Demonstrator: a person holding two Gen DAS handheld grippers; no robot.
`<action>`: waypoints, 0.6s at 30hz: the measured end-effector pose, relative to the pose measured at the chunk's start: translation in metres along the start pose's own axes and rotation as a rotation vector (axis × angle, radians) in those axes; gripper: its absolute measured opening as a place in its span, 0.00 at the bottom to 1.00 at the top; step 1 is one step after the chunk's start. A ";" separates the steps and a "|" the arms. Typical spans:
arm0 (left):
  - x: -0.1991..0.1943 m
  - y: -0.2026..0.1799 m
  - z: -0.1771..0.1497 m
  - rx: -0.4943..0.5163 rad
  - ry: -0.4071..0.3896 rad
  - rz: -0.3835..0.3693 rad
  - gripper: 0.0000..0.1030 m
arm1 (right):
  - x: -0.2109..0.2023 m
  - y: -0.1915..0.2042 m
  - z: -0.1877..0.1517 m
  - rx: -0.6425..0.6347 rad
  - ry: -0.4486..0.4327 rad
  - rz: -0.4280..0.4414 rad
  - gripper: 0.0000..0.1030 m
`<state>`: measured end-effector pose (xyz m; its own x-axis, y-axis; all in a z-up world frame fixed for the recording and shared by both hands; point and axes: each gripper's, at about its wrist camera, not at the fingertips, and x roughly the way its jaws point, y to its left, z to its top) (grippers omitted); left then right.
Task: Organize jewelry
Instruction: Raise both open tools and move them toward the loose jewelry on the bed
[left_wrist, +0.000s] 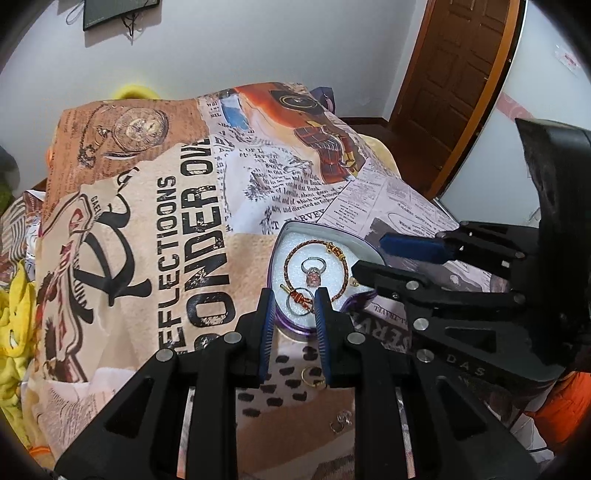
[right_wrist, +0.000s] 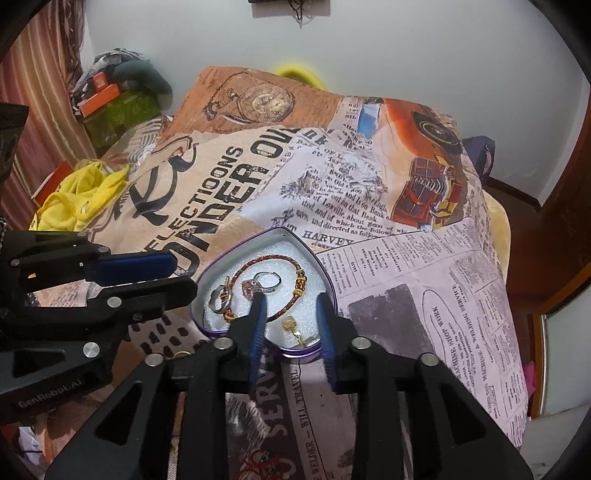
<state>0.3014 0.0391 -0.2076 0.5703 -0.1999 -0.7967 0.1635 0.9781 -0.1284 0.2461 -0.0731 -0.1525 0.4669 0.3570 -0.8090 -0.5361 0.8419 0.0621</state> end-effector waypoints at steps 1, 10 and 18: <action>-0.004 -0.001 -0.001 0.002 -0.004 0.004 0.20 | -0.003 0.001 0.000 -0.002 -0.006 -0.004 0.29; -0.039 -0.010 -0.008 0.008 -0.041 0.020 0.20 | -0.045 0.009 -0.001 -0.007 -0.076 -0.039 0.29; -0.075 -0.023 -0.018 0.022 -0.078 0.025 0.21 | -0.084 0.014 -0.012 0.004 -0.129 -0.067 0.29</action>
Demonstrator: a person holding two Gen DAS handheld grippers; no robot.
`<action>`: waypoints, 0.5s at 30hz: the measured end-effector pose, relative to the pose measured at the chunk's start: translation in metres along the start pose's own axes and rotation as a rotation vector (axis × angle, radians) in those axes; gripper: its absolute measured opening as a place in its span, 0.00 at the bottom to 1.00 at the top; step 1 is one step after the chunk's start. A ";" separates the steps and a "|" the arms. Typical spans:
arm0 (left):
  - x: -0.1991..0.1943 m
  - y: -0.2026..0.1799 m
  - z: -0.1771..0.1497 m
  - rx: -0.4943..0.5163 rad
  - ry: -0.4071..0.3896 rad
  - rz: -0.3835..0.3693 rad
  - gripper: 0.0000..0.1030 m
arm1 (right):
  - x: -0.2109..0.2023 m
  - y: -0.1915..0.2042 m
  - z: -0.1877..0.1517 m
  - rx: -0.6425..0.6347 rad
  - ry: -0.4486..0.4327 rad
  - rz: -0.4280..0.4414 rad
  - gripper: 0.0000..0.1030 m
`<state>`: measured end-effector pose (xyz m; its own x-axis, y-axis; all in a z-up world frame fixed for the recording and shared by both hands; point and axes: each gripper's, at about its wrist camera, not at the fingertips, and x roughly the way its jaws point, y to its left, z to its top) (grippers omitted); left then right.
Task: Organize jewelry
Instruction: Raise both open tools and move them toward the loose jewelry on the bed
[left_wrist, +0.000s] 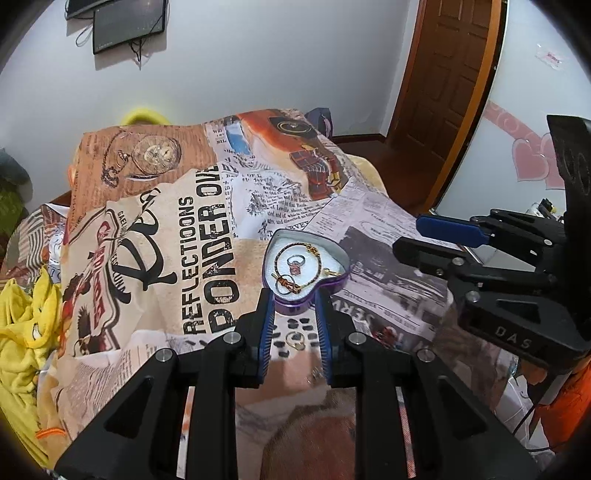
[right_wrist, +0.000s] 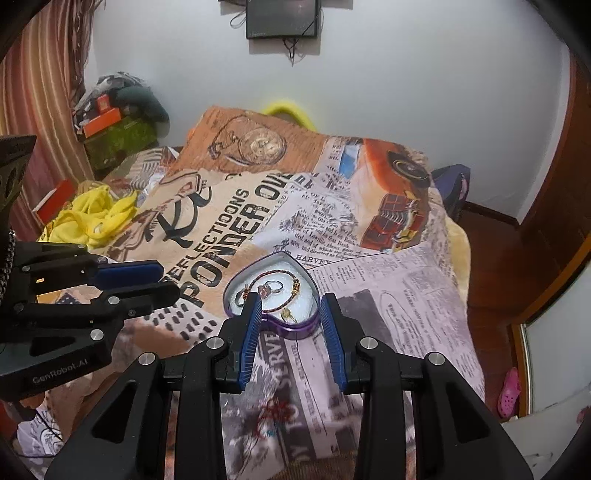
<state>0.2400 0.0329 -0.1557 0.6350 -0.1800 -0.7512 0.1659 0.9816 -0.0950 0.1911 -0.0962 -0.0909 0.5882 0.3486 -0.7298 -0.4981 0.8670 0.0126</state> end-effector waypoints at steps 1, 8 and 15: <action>-0.004 -0.002 -0.002 0.002 -0.002 0.000 0.22 | -0.005 0.000 -0.002 0.004 -0.007 -0.002 0.29; -0.019 -0.007 -0.017 0.004 -0.004 0.012 0.27 | -0.025 0.003 -0.016 0.023 -0.018 -0.013 0.29; -0.013 -0.002 -0.039 -0.024 0.047 0.016 0.27 | -0.025 0.003 -0.033 0.052 0.004 -0.013 0.29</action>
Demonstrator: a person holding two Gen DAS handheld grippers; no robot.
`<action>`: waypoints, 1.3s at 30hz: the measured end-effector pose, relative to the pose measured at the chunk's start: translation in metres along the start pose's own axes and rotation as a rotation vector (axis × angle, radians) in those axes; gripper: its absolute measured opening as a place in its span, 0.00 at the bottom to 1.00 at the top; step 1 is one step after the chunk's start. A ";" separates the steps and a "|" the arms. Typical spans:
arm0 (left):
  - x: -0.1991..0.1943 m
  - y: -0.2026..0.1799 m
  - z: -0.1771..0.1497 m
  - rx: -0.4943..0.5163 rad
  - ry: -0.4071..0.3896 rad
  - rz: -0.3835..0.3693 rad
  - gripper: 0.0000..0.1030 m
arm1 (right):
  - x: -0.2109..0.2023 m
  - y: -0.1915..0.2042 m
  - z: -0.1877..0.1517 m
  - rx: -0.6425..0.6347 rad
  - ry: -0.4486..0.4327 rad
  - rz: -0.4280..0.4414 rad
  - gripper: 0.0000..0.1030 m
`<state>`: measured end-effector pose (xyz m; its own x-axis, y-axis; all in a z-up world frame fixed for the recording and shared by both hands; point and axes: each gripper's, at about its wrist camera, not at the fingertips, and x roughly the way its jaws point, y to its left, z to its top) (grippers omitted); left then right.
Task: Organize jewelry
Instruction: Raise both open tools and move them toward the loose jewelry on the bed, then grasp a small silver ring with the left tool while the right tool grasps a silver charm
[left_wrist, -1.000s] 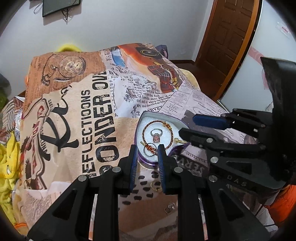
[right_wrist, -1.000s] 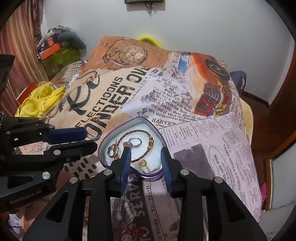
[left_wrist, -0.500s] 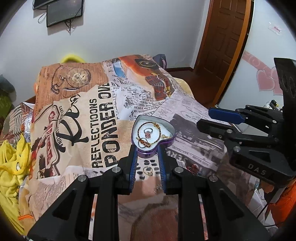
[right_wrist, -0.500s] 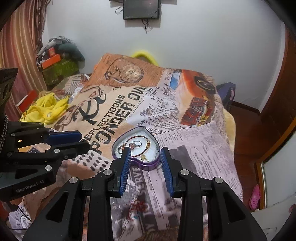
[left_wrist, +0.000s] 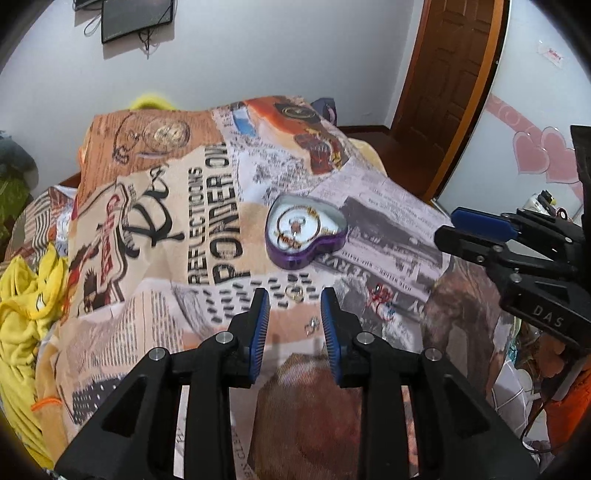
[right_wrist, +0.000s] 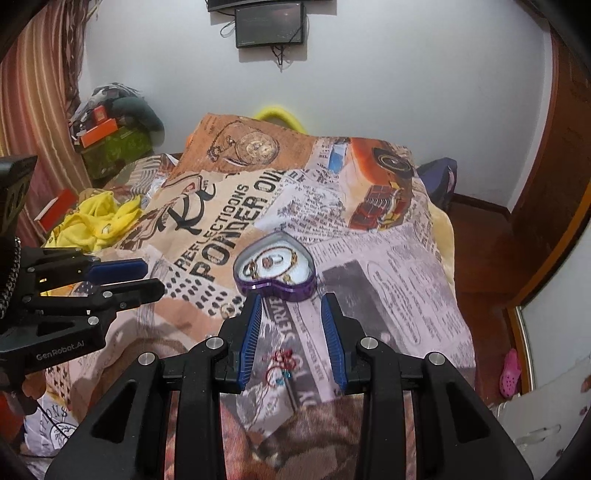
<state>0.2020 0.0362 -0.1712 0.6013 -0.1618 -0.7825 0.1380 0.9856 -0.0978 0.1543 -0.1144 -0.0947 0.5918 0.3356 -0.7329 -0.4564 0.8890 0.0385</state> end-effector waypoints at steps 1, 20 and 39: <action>0.002 0.000 -0.003 -0.002 0.009 -0.001 0.27 | -0.001 0.000 -0.004 0.002 0.004 0.002 0.29; 0.063 -0.011 -0.035 0.021 0.167 -0.065 0.27 | 0.042 -0.015 -0.060 0.068 0.181 0.026 0.29; 0.088 -0.009 -0.026 0.046 0.169 -0.056 0.20 | 0.056 -0.026 -0.058 0.099 0.195 0.054 0.29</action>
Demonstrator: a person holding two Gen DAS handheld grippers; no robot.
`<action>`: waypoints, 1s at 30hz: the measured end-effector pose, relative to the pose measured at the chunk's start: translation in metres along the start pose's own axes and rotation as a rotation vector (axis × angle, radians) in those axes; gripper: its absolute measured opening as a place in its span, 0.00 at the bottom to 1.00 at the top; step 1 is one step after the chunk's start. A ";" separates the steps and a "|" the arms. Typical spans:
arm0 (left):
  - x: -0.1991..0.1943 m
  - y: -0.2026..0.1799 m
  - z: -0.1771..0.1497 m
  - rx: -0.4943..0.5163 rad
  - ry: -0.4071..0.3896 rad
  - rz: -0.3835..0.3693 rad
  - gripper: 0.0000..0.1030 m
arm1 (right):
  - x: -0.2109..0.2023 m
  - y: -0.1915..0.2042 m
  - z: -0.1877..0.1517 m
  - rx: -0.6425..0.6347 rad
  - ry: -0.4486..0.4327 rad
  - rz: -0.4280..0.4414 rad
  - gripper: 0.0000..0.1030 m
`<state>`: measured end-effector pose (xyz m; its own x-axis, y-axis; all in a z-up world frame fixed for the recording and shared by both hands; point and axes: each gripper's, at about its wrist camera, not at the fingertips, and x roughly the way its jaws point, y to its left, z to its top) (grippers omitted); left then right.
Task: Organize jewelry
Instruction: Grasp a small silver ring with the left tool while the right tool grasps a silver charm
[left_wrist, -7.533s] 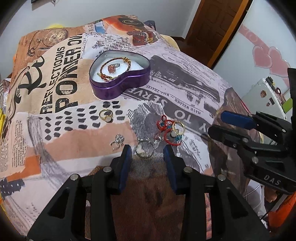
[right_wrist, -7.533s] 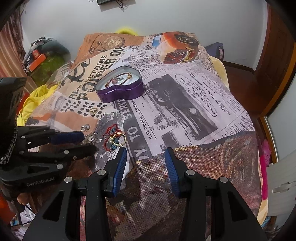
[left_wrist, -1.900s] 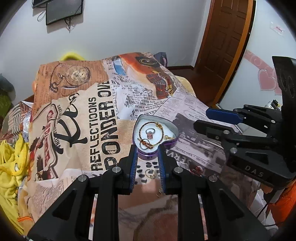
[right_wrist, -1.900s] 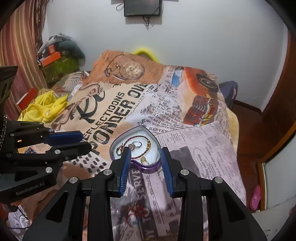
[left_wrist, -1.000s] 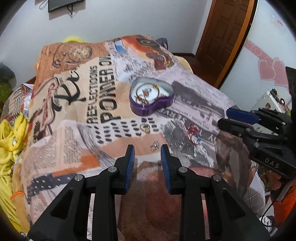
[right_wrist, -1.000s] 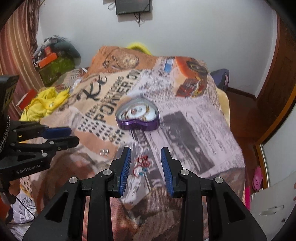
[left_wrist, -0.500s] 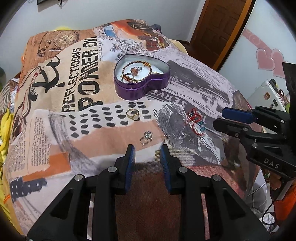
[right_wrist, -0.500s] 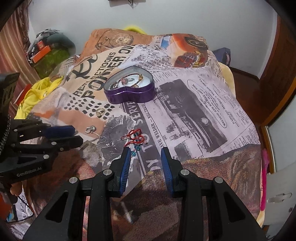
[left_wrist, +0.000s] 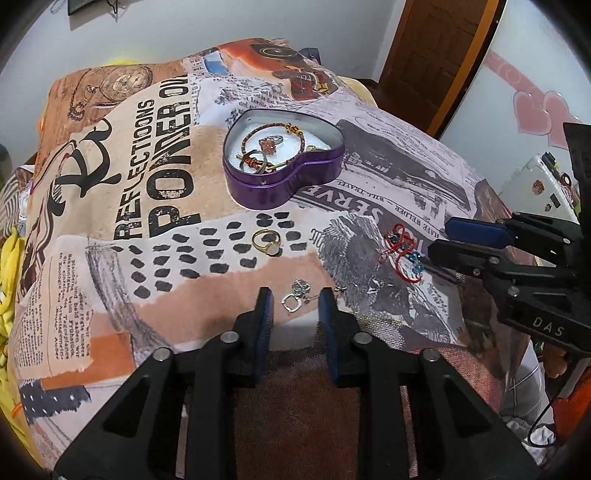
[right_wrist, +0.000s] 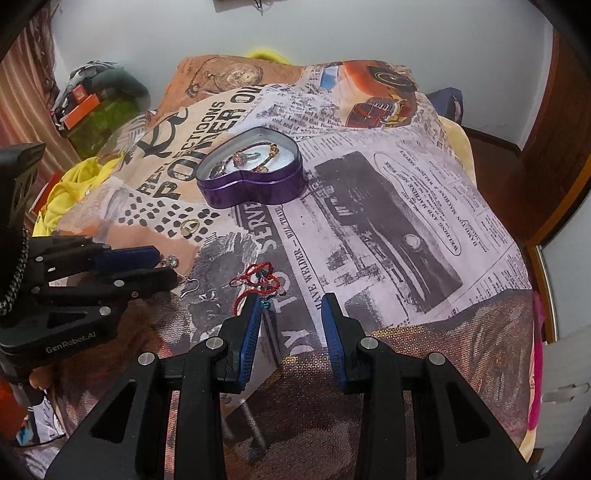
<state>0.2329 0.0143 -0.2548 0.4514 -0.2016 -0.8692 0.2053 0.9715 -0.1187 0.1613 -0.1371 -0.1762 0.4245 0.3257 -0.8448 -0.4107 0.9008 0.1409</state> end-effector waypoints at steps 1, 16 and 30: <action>0.000 0.000 0.000 0.006 0.000 0.003 0.16 | 0.000 -0.001 0.000 0.002 -0.001 0.001 0.30; -0.001 -0.004 -0.004 0.051 -0.021 0.023 0.09 | -0.002 0.000 0.005 0.007 -0.004 0.016 0.30; -0.051 0.028 -0.017 -0.036 -0.123 0.080 0.09 | -0.003 0.049 0.018 -0.079 -0.030 0.099 0.30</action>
<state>0.2004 0.0540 -0.2218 0.5686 -0.1353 -0.8114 0.1341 0.9884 -0.0708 0.1547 -0.0883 -0.1573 0.4020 0.4215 -0.8129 -0.5135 0.8388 0.1809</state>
